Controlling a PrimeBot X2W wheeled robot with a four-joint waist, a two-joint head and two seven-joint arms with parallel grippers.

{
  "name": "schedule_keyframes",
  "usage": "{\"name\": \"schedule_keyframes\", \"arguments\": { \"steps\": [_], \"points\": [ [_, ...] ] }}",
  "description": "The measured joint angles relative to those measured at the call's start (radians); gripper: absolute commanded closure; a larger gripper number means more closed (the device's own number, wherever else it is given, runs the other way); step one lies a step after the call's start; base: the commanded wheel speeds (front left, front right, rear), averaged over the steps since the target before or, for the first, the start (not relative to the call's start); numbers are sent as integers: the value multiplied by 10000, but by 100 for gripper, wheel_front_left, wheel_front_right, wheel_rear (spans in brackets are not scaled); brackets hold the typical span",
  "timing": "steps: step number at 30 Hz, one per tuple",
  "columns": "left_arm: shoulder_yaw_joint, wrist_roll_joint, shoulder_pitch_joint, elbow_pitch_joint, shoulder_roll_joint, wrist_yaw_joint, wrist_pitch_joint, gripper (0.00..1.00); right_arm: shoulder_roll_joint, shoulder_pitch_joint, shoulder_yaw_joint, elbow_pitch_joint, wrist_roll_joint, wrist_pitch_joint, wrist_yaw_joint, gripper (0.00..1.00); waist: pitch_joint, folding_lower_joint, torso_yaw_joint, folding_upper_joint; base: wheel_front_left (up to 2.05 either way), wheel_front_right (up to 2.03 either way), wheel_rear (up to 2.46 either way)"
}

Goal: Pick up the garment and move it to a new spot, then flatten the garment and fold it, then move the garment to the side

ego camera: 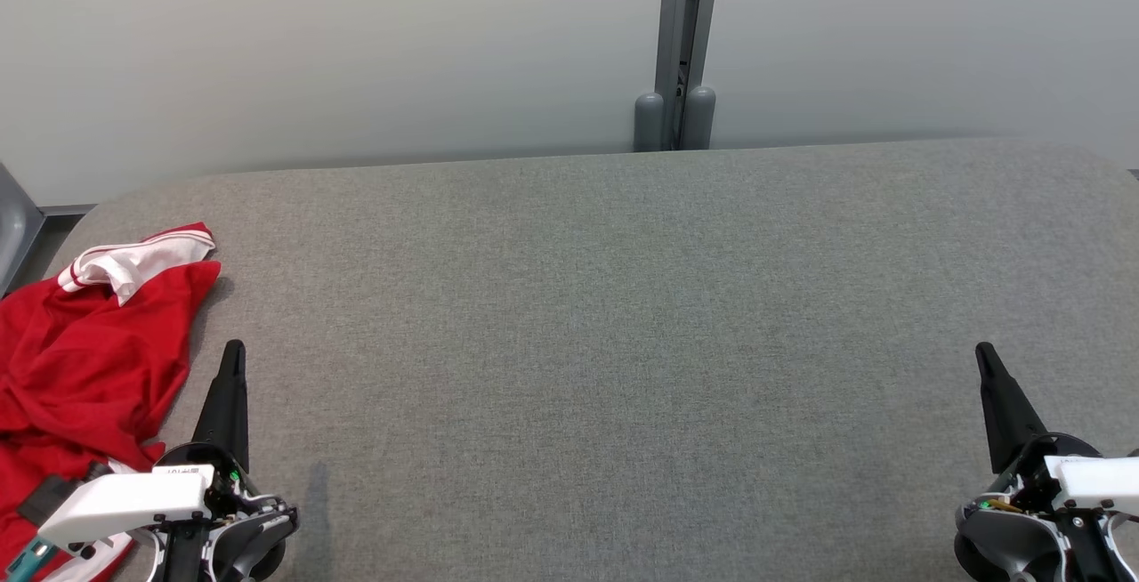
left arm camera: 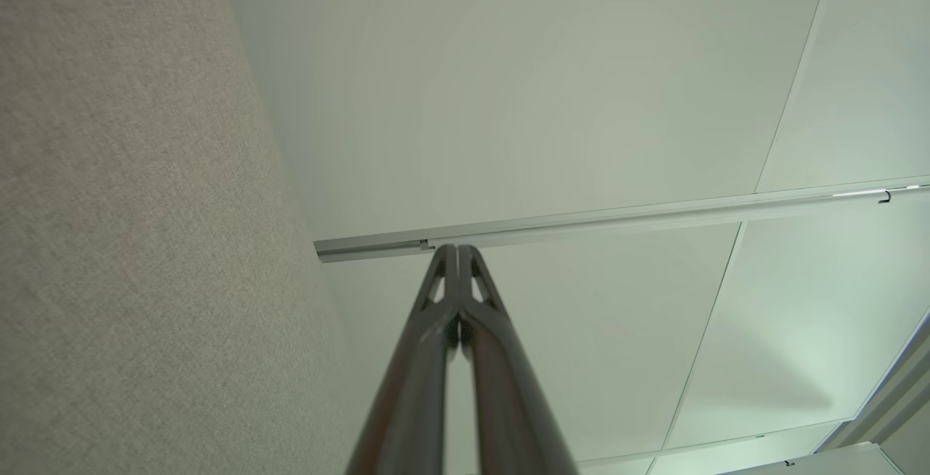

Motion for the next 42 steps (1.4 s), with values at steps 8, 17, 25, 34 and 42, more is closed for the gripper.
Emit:
{"name": "schedule_keyframes", "arguments": {
  "steps": [8,17,25,34,42],
  "points": [
    [0,0,-1,0,0,0,2,100,0,0,0,0,0,0,0,100,0,0,0,0,0,0,0],
    [0,0,-1,0,0,0,0,100,0,-1,0,0,0,0,0,100,0,0,0,0,0,0,0],
    [0,0,-1,0,0,0,0,100,0,-1,0,0,0,0,0,100,0,-1,0,0,0,0,0],
    [0,0,-1,0,0,0,0,100,0,-1,0,0,0,0,0,100,0,0,0,0,0,0,0],
    [0,0,-1,0,0,0,0,100,0,-1,0,0,0,0,0,100,0,0,0,0,0,0,0]
  ]
}}
